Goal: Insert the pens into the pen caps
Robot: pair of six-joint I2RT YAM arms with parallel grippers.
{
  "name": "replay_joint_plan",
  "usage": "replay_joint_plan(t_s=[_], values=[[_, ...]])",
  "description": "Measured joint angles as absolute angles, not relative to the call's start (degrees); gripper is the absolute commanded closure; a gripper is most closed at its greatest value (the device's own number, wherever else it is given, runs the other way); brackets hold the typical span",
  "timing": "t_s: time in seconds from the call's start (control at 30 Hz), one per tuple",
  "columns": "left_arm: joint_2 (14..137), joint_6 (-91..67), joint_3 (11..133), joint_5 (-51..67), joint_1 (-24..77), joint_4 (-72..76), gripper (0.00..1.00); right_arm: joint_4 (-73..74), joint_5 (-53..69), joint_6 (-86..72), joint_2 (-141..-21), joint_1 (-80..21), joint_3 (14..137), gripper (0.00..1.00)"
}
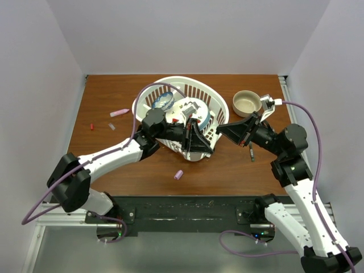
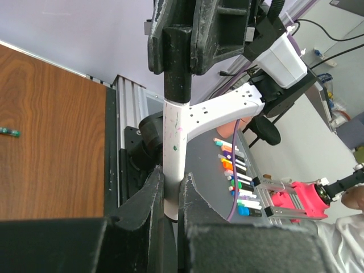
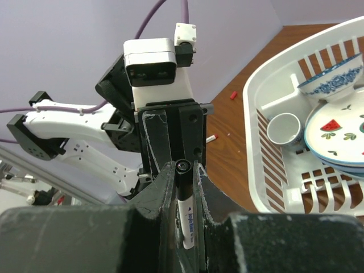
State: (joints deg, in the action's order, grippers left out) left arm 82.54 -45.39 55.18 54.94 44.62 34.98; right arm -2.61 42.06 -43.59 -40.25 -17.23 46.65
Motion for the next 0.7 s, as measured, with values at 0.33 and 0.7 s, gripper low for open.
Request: replay_joint_plan(t_s=[0.33,0.7], values=[[86.08,-46.30,59.75,60.51,41.98,31.73,1.00,6.66,39.97,-34.79,-41.87,-17.23,51.20,1.00],[89.36,-44.77,67.68,66.37,41.56,27.11,1.00,-3.27,36.38,-41.80,-39.86,-19.09,47.29,1.00]])
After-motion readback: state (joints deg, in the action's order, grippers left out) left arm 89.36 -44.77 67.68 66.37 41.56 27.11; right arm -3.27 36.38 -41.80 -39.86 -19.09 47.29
